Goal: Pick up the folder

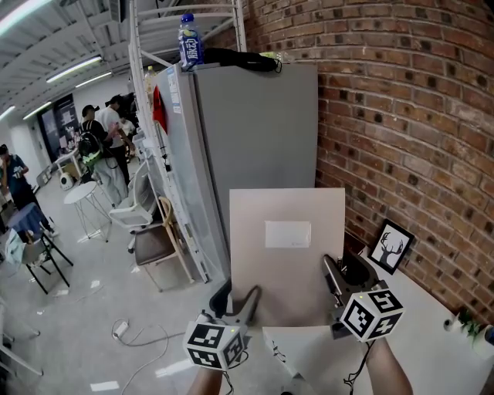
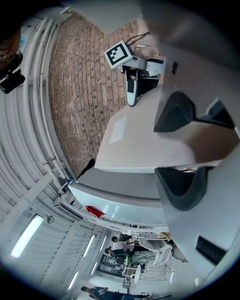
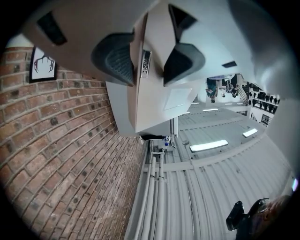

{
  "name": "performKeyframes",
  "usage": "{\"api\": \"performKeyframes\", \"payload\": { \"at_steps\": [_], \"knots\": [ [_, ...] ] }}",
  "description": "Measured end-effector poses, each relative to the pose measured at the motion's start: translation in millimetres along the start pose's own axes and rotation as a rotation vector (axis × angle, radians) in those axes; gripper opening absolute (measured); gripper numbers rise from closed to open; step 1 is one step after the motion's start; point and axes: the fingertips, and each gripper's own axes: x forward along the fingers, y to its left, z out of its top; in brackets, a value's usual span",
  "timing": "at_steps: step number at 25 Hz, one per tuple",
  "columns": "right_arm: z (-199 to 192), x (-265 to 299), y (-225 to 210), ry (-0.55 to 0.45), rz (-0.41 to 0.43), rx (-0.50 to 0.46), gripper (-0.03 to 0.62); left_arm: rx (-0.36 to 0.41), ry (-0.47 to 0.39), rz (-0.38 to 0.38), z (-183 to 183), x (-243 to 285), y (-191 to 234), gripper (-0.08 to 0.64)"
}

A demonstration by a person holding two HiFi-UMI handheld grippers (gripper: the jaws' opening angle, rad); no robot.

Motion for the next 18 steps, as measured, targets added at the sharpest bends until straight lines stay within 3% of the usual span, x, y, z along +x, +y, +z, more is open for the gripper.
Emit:
{"api": "performKeyframes", "payload": {
  "at_steps": [18],
  "knots": [
    [0.9, -3.0, 4.5, -0.005, 0.005, -0.008, 0.194, 0.002, -0.005, 0.009, 0.2, -5.5, 0.0, 0.242]
  ]
}}
